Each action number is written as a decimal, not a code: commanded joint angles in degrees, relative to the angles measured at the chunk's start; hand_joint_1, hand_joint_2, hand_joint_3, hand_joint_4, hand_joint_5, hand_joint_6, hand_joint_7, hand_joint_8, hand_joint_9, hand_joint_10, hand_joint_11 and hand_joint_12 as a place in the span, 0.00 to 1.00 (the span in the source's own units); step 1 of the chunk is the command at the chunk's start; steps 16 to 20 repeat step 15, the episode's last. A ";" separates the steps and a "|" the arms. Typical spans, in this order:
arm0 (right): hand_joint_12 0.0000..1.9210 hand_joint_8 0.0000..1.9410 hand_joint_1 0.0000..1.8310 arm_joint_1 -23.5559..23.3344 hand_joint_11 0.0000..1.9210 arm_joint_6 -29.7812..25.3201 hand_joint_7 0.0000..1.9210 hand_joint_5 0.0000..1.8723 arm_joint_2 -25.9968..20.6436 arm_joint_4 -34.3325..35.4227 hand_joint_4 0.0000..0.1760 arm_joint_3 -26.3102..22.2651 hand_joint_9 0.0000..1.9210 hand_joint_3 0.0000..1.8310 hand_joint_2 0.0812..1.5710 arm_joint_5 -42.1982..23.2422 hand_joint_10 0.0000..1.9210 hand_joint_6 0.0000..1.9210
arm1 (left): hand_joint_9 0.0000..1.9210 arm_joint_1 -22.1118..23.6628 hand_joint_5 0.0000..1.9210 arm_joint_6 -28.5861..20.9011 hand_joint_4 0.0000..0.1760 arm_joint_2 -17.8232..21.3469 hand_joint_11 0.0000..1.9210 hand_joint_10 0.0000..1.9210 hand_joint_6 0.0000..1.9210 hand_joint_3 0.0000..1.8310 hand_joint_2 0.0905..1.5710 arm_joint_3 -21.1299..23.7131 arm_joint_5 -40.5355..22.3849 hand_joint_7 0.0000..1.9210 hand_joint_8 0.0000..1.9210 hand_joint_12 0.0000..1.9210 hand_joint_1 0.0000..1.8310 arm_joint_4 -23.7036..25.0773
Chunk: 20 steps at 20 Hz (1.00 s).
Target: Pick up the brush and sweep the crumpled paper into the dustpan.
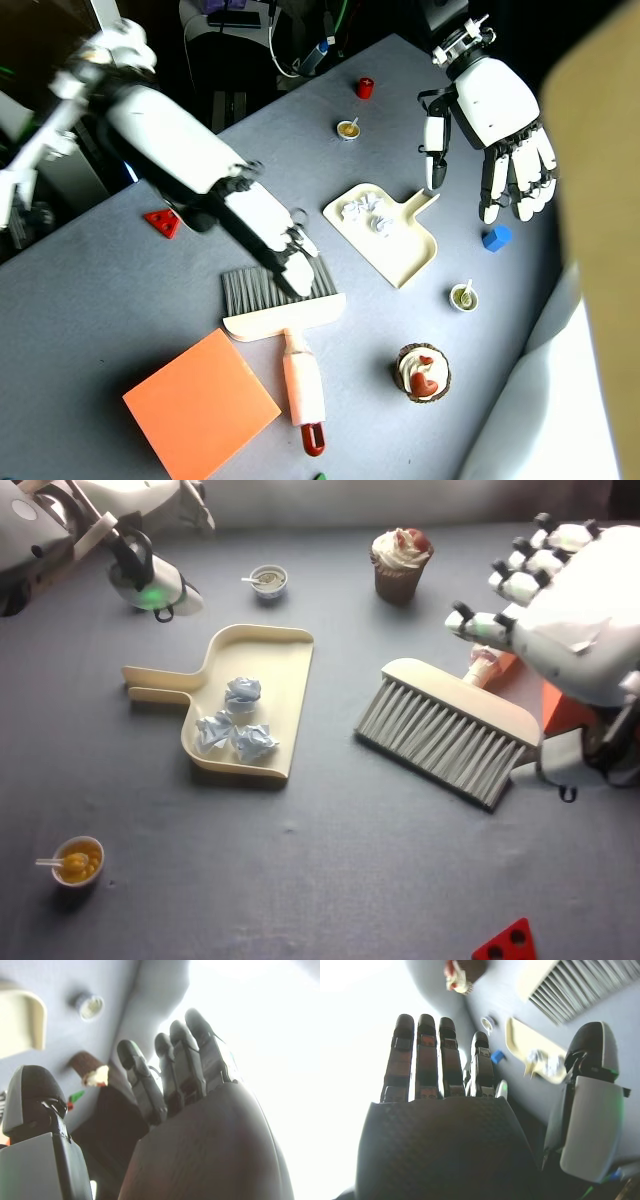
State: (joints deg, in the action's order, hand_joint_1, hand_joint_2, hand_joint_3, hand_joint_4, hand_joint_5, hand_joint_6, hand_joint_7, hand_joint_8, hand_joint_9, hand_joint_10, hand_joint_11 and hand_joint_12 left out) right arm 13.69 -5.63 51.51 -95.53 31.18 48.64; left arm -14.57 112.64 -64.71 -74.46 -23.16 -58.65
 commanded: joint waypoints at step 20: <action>0.03 0.00 0.23 -7.49 0.05 -55.24 0.06 0.03 -19.75 -35.16 0.00 6.28 0.07 0.00 0.52 -45.71 0.00 0.00 | 0.15 0.09 0.38 0.18 0.06 1.85 0.05 0.00 0.00 0.00 0.62 1.82 -4.08 0.18 0.00 0.25 0.53 1.85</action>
